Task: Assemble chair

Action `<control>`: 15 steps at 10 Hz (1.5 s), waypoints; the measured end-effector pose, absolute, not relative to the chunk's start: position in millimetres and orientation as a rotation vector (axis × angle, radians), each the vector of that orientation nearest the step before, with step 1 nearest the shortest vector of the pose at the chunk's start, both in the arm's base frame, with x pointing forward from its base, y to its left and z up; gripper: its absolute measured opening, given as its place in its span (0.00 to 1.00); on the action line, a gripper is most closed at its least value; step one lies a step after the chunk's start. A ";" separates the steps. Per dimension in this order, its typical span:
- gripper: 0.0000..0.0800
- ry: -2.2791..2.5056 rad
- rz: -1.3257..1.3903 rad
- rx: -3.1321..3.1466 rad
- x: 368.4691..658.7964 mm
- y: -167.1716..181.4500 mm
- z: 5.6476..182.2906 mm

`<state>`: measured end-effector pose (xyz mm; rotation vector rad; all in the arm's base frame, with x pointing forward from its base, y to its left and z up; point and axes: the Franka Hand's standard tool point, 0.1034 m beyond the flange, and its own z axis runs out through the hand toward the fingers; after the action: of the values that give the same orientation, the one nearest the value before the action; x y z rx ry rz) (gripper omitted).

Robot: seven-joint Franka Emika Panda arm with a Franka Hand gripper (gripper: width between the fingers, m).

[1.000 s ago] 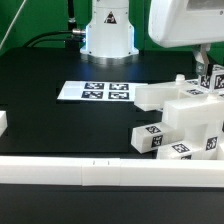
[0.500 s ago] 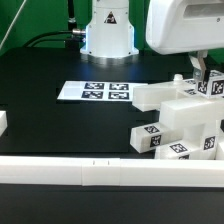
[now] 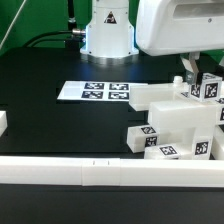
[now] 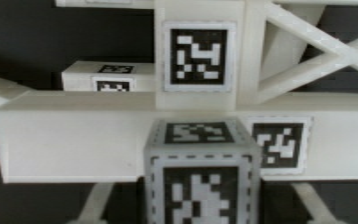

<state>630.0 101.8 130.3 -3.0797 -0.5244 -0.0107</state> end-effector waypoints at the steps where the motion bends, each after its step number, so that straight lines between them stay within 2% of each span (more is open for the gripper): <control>1: 0.36 -0.524 -0.011 -3.080 630.0 101.8 130.4; 5: 0.36 -0.459 -0.010 -3.090 630.0 101.9 130.4; 10: 0.36 0.426 0.000 -3.083 629.2 100.5 129.3; 15: 0.36 1.088 -0.007 -2.904 632.5 99.3 129.2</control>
Offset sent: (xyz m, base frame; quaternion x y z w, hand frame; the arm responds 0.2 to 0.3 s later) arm 0.0000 0.0000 0.0000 0.0000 0.0000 0.0650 0.9979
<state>632.5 99.3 129.2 -2.9038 1.0880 -0.0067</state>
